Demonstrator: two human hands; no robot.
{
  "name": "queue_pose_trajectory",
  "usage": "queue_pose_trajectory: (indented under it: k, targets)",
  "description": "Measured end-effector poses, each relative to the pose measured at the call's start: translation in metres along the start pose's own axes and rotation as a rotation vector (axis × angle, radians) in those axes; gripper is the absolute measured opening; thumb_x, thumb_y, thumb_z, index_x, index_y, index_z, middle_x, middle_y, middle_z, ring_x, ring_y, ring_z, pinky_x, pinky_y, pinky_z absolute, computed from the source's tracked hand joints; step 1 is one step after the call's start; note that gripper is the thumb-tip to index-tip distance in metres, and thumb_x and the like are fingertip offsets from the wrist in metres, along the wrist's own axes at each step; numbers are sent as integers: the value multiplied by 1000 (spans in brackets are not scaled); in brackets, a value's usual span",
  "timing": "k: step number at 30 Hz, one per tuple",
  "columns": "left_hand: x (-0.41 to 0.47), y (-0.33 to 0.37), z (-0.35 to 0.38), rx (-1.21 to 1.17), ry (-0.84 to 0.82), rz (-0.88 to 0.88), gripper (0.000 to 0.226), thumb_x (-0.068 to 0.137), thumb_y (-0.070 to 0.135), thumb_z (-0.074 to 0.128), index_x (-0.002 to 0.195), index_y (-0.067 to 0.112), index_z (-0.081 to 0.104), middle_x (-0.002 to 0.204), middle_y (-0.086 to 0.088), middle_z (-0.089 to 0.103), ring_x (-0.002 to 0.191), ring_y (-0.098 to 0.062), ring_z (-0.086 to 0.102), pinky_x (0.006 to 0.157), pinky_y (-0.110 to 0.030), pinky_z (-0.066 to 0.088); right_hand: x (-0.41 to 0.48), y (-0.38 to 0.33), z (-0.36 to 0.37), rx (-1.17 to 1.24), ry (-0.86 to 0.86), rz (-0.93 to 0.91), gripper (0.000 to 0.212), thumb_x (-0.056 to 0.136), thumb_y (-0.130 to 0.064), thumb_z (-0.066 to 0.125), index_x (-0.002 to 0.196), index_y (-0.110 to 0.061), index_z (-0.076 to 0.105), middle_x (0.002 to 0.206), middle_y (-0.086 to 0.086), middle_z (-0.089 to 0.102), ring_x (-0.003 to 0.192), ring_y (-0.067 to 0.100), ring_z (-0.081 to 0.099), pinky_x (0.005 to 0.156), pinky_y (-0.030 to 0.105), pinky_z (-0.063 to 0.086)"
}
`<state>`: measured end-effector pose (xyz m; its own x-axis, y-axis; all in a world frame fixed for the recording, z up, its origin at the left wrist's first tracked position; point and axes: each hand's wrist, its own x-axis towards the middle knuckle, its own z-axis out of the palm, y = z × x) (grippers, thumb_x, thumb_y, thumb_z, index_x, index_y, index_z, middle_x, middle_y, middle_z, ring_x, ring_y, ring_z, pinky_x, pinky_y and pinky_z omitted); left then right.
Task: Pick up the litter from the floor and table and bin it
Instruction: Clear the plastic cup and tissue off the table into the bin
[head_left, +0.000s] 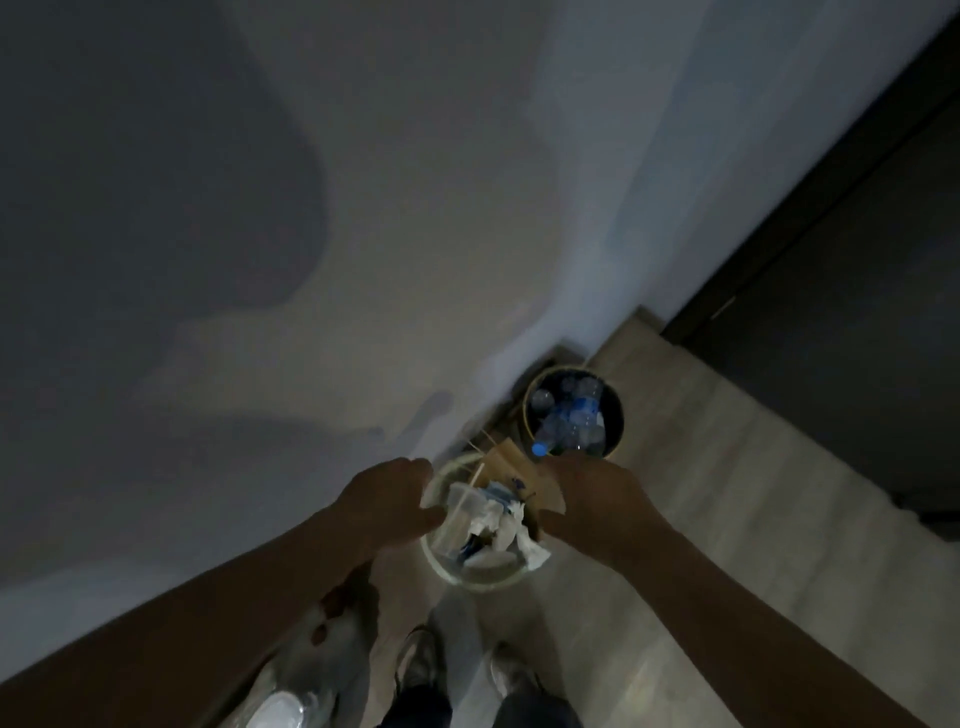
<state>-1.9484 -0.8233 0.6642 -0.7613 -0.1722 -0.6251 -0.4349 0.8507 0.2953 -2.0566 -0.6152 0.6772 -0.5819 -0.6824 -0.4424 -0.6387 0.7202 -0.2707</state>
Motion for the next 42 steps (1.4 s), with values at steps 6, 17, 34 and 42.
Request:
queue_pose_trajectory:
  k: [6, 17, 34, 42]
  targets:
    - [-115, 34, -90, 18, 315, -13, 54, 90, 50, 55, 136, 25, 44, 129, 7, 54, 114, -6, 51, 79, -8, 27, -41, -31, -145, -144, 146, -296, 41, 88, -40, 56, 121, -18, 51, 115, 3, 54, 107, 22, 53, 86, 33, 47]
    - [-319, 70, -159, -31, 918, -317, 41, 84, 53, 60, 120, 36, 55, 107, 22, 59, 93, 4, 56, 67, 3, 33, -112, -149, -307, -228, 441, -918, 50, 85, -46, 59, 131, -31, 49, 122, -10, 54, 112, 10, 51, 92, 28, 43]
    - [-655, 116, 10, -220, 1258, -1094, 37, 82, 45, 67, 116, 32, 60, 104, 19, 64, 91, 5, 60, 82, -16, 50, -328, -410, -224, -234, 325, -1872, 53, 86, -52, 54, 136, -38, 40, 123, -16, 50, 110, 4, 50, 90, 20, 41]
    - [-793, 211, 129, -202, 1405, -1366, 39, 79, 52, 65, 116, 41, 59, 100, 29, 61, 94, 15, 56, 80, -13, 52, -516, -447, -161, -183, 230, -2203, 49, 86, -50, 58, 131, -36, 46, 121, -15, 52, 108, 5, 51, 87, 22, 43]
